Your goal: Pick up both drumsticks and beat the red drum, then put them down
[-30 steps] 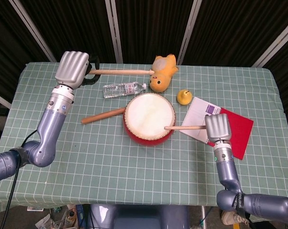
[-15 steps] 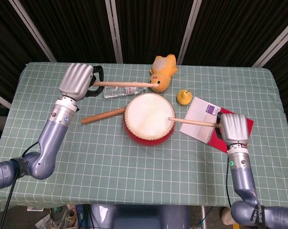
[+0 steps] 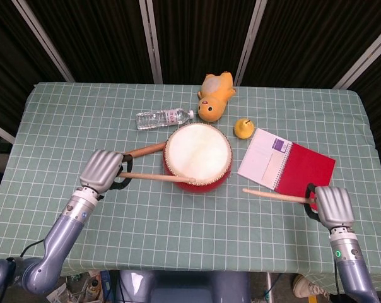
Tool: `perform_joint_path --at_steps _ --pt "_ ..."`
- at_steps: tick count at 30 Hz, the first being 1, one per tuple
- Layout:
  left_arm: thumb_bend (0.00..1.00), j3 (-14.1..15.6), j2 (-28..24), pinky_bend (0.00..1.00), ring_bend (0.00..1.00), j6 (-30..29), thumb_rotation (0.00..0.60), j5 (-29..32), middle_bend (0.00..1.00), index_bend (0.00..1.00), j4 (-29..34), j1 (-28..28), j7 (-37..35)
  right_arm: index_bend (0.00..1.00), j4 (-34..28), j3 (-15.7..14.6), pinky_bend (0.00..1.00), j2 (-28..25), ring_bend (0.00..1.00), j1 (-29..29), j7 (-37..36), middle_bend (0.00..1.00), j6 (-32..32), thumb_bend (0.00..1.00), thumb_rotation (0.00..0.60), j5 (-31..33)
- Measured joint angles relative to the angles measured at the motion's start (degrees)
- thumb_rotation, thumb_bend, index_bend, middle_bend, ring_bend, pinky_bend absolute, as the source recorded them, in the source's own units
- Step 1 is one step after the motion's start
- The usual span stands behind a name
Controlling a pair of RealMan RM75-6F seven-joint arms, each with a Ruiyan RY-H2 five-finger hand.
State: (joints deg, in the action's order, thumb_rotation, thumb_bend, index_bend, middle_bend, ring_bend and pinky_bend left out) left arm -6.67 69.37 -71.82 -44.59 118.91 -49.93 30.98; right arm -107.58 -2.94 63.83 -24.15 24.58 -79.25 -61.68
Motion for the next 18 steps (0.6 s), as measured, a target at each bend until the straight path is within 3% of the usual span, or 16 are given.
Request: perform_joint_path --at_steps 7,14,18 --pt "0.56 2.39 6.88 1.0 1.0 -1.59 0.6 1.43 1.0 0.78 -2.09 1.52 3.51 1.0 4.03 -0.61 1.0 2.34 1.0 1.52 -0.93 1.0 2.33 0.73 0.6 -1.34" --pt "0.55 3.36 13.11 1.0 1.0 -1.36 0.6 5.04 1.0 0.75 -8.91 1.77 7.07 0.97 6.49 -0.54 1.0 3.9 1.0 1.94 0.18 1.0 5.67 0.73 0.6 -0.45" --pt "0.5 4.13 15.07 1.0 1.0 -0.45 0.6 6.38 1.0 0.66 -12.33 1.79 9.33 0.91 7.16 -0.56 0.99 4.54 1.0 1.78 2.49 1.0 7.64 0.73 0.6 1.23"
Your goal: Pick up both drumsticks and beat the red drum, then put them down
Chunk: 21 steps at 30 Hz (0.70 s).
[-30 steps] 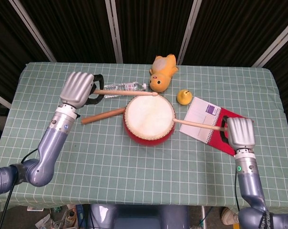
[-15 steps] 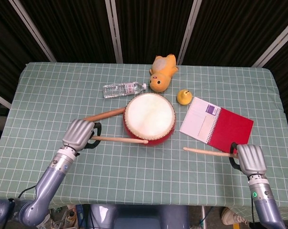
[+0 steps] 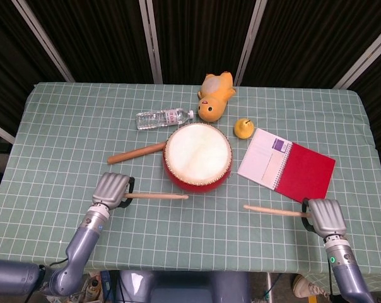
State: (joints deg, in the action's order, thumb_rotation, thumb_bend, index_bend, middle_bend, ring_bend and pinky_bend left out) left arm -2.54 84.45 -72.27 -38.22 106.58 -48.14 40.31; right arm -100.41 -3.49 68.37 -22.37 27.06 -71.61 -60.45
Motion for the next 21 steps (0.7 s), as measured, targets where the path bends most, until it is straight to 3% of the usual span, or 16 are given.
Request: perform_joint_path --at_steps 4,9,14,16,21 --pt "0.37 0.82 1.07 1.0 0.91 1.0 0.6 1.11 0.93 0.51 -2.13 -0.06 2.14 0.78 0.32 -0.37 0.89 0.61 0.99 -0.35 3.44 0.96 1.51 0.71 0.6 1.42" --pt "0.2 1.47 1.2 0.88 0.75 1.89 0.6 3.89 0.71 0.34 -2.5 -0.36 5.38 0.51 0.4 -0.8 0.66 1.58 0.83 -0.68 8.28 0.76 2.33 0.58 0.6 2.99" --pt "0.15 1.69 0.3 0.71 0.59 2.2 0.6 8.35 0.53 0.25 -1.5 -0.9 9.0 0.32 0.13 -0.91 0.55 2.15 0.71 -0.84 11.83 0.61 2.71 0.48 0.6 5.59" --pt "0.13 1.63 -0.31 0.64 0.5 2.16 0.6 9.39 0.43 0.21 -0.95 -0.98 9.53 0.27 -0.05 -0.83 0.53 2.35 0.67 -0.88 12.96 0.57 2.64 0.45 0.6 6.18" --pt "0.13 1.2 -2.32 0.54 0.39 2.04 0.6 10.29 0.33 0.18 1.09 -0.49 8.82 0.2 -0.07 -0.64 0.47 2.99 0.6 -0.62 14.73 0.5 1.59 0.41 0.6 6.38"
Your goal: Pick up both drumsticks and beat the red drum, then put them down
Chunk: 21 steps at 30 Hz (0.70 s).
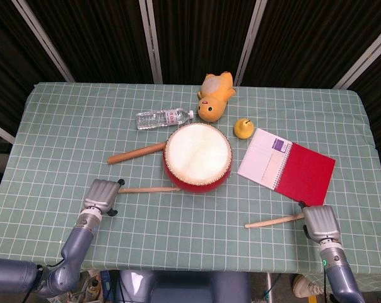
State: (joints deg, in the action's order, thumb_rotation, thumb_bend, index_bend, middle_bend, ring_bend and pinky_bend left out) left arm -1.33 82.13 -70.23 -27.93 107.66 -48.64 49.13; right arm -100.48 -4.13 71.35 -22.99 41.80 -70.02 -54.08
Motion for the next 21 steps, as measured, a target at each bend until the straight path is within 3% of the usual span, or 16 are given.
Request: perform_joint_path --at_steps 6,10,14,17,21 --pt "0.13 -0.38 -3.55 0.45 0.29 -0.42 0.6 -3.56 0.25 0.17 3.28 2.25 -5.15 0.13 -0.85 0.77 0.37 -0.53 0.44 0.45 -0.59 0.4 -0.51 0.41 0.6 0.54" --pt "0.13 0.07 -6.65 0.38 0.23 -1.64 0.6 -10.17 0.21 0.16 5.33 5.38 -10.95 0.11 -2.06 1.66 0.3 -2.09 0.39 1.1 -3.38 0.35 -1.46 0.41 0.6 -0.26" --pt "0.13 2.22 -10.25 0.35 0.22 -5.21 0.6 -21.51 0.18 0.16 5.79 10.36 -17.52 0.08 -3.16 2.82 0.24 -4.18 0.29 2.38 -9.08 0.3 -3.47 0.41 0.6 -3.19" --pt "0.13 4.75 -12.67 0.32 0.19 -9.6 0.6 -31.32 0.12 0.14 4.36 15.22 -23.11 0.01 -3.31 3.61 0.14 -5.65 0.13 3.95 -16.11 0.17 -5.91 0.4 0.6 -7.51" --pt "0.11 8.7 -15.37 0.14 0.04 -17.11 0.6 -42.29 0.01 0.02 0.16 23.59 -31.88 0.0 -2.51 3.92 0.02 -7.94 0.0 7.26 -27.17 0.01 -10.83 0.34 0.6 -16.01"
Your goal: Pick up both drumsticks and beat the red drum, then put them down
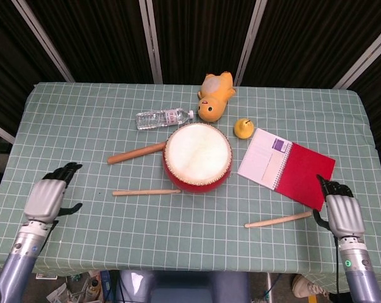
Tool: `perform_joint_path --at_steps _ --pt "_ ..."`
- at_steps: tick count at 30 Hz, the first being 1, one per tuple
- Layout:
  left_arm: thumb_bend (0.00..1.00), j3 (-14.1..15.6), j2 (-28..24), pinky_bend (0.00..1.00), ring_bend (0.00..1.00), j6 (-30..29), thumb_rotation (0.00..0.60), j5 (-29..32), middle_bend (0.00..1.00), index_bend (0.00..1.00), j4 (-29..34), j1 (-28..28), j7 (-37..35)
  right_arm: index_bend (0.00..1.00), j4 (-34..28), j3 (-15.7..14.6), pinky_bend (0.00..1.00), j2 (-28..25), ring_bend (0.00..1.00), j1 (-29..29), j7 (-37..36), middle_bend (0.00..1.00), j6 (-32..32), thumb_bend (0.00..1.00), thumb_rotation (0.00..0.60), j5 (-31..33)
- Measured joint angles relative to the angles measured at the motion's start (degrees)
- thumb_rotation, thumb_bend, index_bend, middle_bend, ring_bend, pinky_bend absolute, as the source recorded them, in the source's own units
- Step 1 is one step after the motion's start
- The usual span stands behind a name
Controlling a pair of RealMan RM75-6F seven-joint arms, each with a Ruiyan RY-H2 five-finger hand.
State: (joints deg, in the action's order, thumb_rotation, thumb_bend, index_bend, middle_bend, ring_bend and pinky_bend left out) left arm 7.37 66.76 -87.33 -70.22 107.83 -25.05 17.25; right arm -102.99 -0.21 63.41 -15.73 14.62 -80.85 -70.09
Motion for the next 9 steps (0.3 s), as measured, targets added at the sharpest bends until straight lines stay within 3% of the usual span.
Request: perform_joint_path --at_steps 3,9 --pt "0.07 2.85 -1.65 0.06 0.0 -5.15 0.6 -5.13 0.0 0.0 -4.27 5.97 -5.02 0.0 1.62 -0.84 0.0 -1.24 0.0 3.47 -4.14 0.0 -4.25 0.3 0.6 -5.76" --pt "0.05 4.72 -2.77 0.04 0.0 -10.36 0.6 -11.17 0.0 0.0 -12.49 12.26 -8.42 0.0 6.49 -2.72 0.0 -1.11 0.0 8.58 -5.85 0.0 -10.59 0.29 0.6 -12.46"
